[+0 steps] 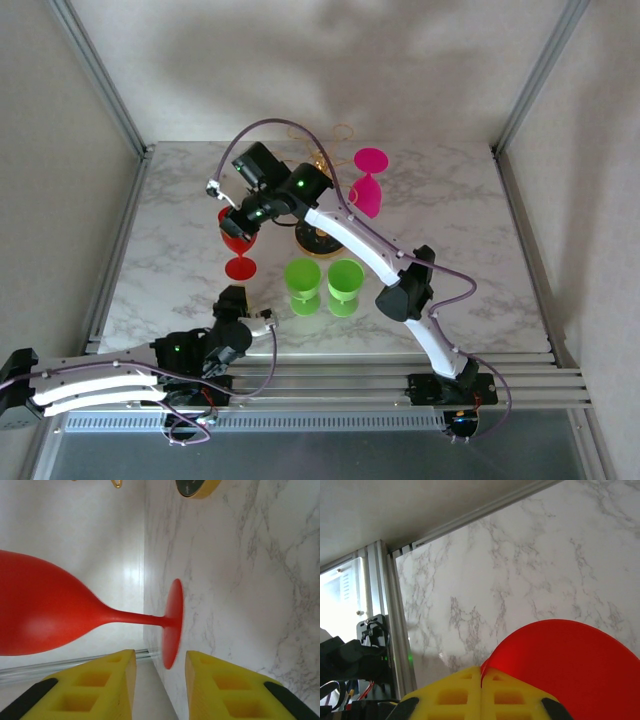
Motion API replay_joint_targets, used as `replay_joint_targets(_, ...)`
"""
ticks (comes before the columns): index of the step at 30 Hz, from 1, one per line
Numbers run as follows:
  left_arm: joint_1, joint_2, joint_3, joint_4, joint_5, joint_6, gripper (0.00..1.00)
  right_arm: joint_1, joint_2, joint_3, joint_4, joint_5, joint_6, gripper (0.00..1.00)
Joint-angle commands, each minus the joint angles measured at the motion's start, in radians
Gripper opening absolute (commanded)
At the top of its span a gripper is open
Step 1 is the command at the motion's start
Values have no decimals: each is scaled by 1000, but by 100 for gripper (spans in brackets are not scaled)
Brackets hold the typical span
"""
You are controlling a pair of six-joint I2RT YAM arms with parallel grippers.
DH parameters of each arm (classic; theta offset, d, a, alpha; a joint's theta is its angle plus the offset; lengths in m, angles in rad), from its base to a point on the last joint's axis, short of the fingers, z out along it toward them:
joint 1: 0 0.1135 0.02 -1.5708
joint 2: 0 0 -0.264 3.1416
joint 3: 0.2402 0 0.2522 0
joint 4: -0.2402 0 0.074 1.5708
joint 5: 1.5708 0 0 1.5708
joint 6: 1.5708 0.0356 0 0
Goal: Take the wine glass off the wine glass rack
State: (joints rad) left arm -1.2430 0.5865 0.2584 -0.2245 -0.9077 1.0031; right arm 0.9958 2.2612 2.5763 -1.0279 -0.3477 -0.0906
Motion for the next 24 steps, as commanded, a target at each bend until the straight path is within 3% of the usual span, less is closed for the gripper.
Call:
replay_joint_targets(1, -9, 10, 58, -32, 18, -96, 32, 11, -69, -13, 40, 38, 14, 0)
replay_joint_targets(12, -12, 76, 180, -152, 115, -354, 32, 11, -98, -34, 75, 112, 37, 0)
replay_joint_targets(24, -65, 135, 234, -200, 133, -616, 30, 1, -113, -39, 103, 181, 81, 0)
